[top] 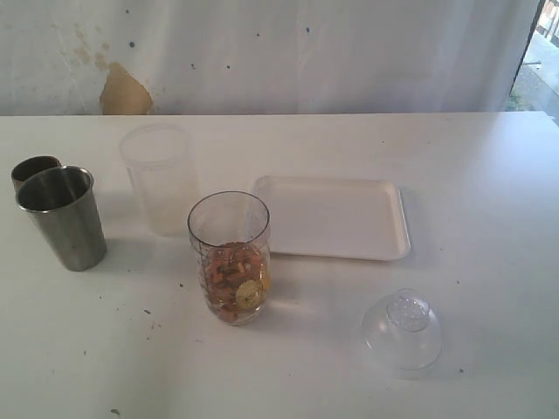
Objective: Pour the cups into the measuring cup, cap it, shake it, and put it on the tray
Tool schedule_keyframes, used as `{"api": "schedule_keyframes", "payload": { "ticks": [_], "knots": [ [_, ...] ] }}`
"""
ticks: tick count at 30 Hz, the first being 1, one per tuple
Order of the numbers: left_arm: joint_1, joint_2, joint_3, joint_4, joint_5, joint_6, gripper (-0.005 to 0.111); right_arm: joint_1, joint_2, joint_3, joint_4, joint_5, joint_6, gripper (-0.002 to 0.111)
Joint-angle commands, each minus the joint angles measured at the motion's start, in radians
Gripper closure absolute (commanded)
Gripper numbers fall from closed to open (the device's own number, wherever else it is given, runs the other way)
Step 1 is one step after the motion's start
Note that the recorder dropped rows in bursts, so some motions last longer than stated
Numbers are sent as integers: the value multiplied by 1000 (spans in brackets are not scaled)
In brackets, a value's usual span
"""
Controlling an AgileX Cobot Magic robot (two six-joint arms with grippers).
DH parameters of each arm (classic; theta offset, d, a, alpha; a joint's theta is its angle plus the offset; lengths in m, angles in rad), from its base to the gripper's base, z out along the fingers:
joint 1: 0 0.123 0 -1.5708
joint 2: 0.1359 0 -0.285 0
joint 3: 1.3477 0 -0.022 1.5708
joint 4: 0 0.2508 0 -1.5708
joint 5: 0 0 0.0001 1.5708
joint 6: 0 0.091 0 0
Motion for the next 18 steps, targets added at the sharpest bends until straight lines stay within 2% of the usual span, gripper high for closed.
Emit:
{"api": "schedule_keyframes", "payload": {
  "ticks": [1, 5, 11, 18],
  "knots": [
    [2, -100, -43, 183, 22, -209, 107, 1, -5, 3, 0, -2, -4, 108],
    [2, -195, -52, 195, 61, -270, 107, 1, -5, 3, 0, -2, -4, 108],
    [2, -339, -52, 195, 36, -285, 107, 1, -5, 3, 0, -2, -4, 108],
    [2, -389, -52, 195, 34, -257, 107, 1, -5, 3, 0, -2, -4, 108]
  ]
}}
